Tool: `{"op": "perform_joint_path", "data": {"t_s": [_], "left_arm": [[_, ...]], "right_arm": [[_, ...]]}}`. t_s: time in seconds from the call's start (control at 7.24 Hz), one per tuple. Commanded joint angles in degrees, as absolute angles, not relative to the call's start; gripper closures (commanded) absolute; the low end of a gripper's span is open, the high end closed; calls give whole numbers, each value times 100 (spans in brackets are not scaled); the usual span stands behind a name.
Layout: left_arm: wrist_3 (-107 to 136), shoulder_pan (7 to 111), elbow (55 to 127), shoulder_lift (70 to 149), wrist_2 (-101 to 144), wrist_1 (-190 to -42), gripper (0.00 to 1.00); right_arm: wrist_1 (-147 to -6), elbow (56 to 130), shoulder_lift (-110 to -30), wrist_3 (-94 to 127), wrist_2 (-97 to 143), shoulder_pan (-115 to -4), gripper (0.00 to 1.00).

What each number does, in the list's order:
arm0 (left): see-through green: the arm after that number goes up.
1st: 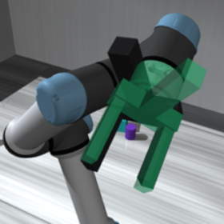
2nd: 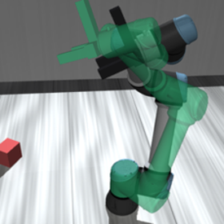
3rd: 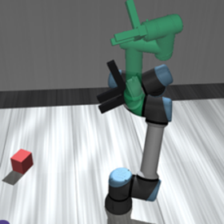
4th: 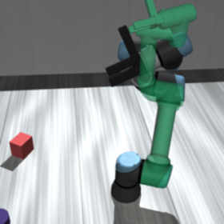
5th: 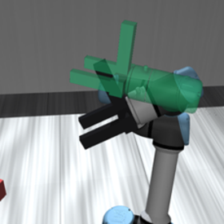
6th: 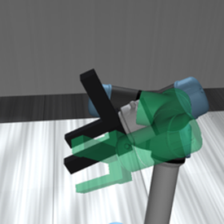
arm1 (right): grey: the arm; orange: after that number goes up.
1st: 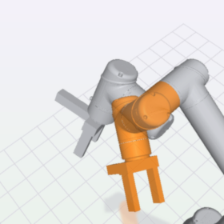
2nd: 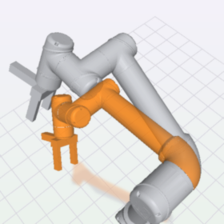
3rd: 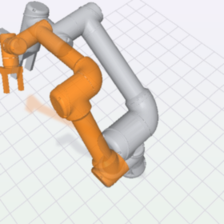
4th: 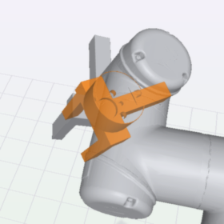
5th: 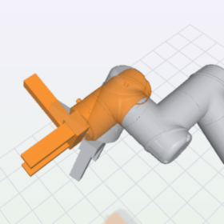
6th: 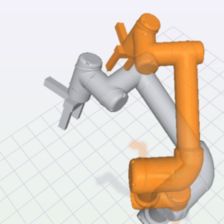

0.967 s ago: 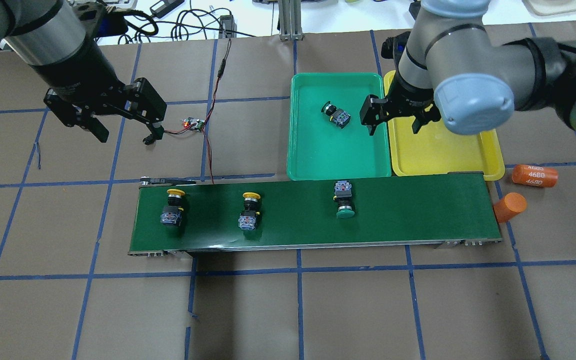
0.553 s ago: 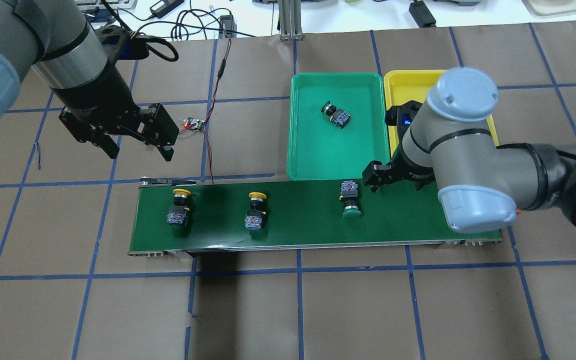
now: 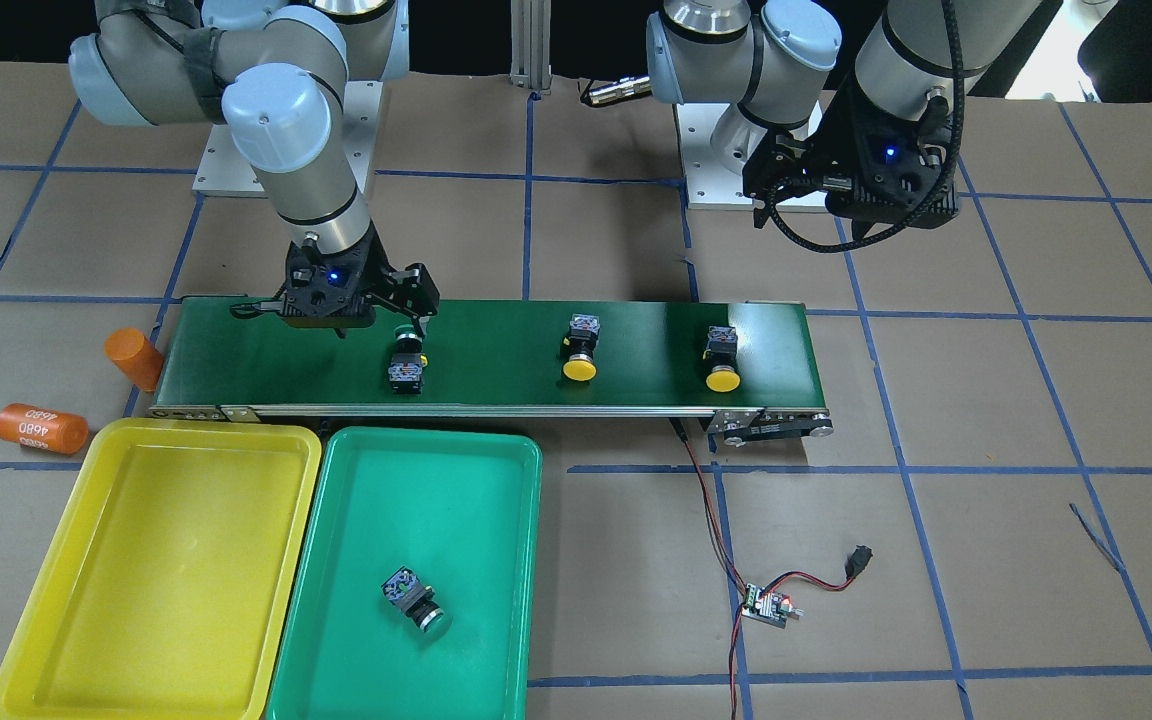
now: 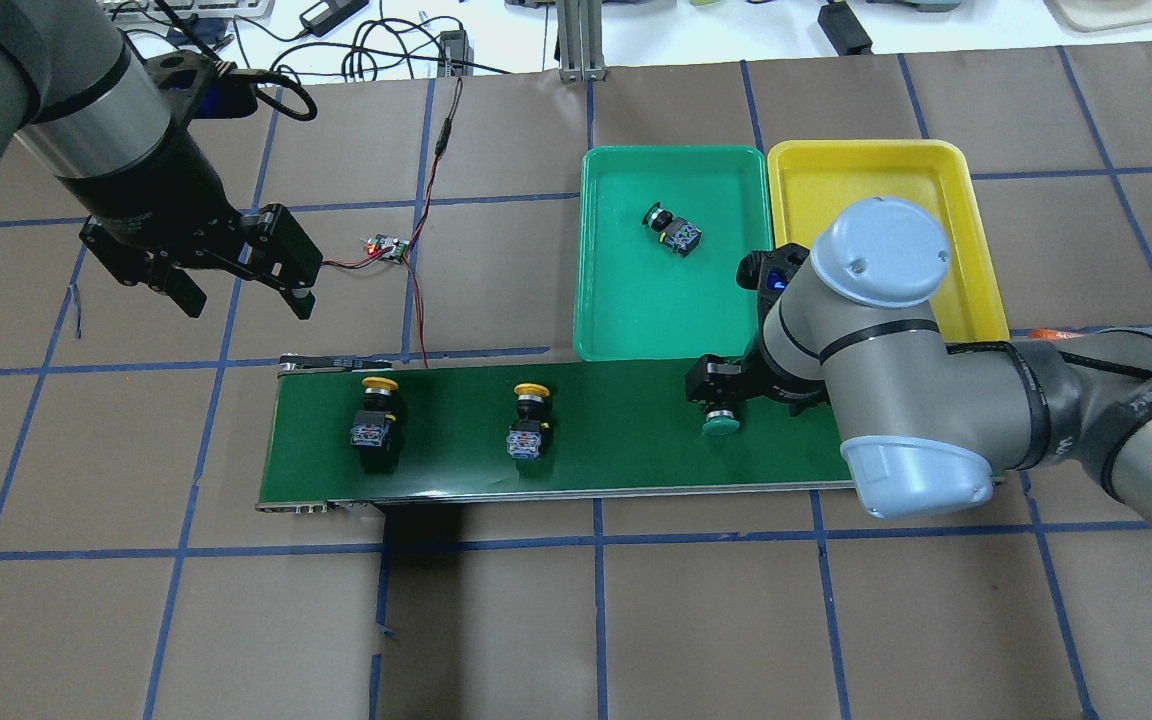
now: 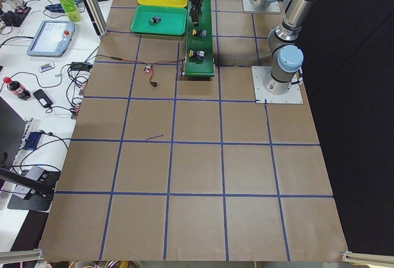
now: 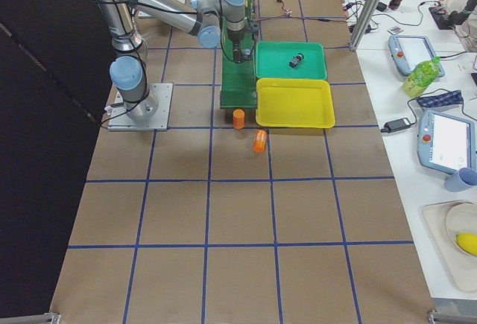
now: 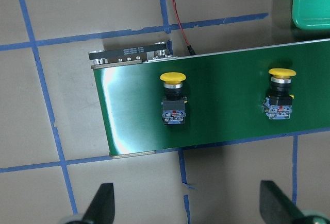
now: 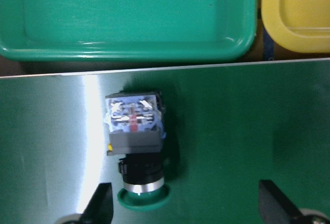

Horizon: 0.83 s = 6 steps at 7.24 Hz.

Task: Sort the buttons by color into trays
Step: 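Move the right gripper to the belt and grasp the blue-housed button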

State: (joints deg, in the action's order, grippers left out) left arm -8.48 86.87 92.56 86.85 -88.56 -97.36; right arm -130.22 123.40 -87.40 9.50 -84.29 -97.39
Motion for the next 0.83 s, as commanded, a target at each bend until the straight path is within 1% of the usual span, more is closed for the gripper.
{"op": "perform_joint_path", "data": {"t_s": [0.0, 0.28, 0.41, 0.55, 0.69], "left_arm": [[-731, 8710, 9229, 8745, -8798, -9703, 0], [-712, 8719, 9255, 8701, -8833, -9721, 0], [-712, 8719, 9255, 8701, -8833, -9712, 0], [-677, 8693, 9229, 8806, -8816, -9686, 0], [-685, 8692, 9237, 8746, -8824, -9668, 0]], "right_arm": [[-13315, 12322, -8508, 941, -8429, -9826, 5], [-13316, 12313, -8411, 809, -8455, -9791, 61], [-13315, 12313, -8411, 800, -8472, -9782, 80], [-13324, 12287, -8411, 791, -8507, -9782, 87], [-13316, 12035, -8411, 791, -8638, -9774, 88]]}}
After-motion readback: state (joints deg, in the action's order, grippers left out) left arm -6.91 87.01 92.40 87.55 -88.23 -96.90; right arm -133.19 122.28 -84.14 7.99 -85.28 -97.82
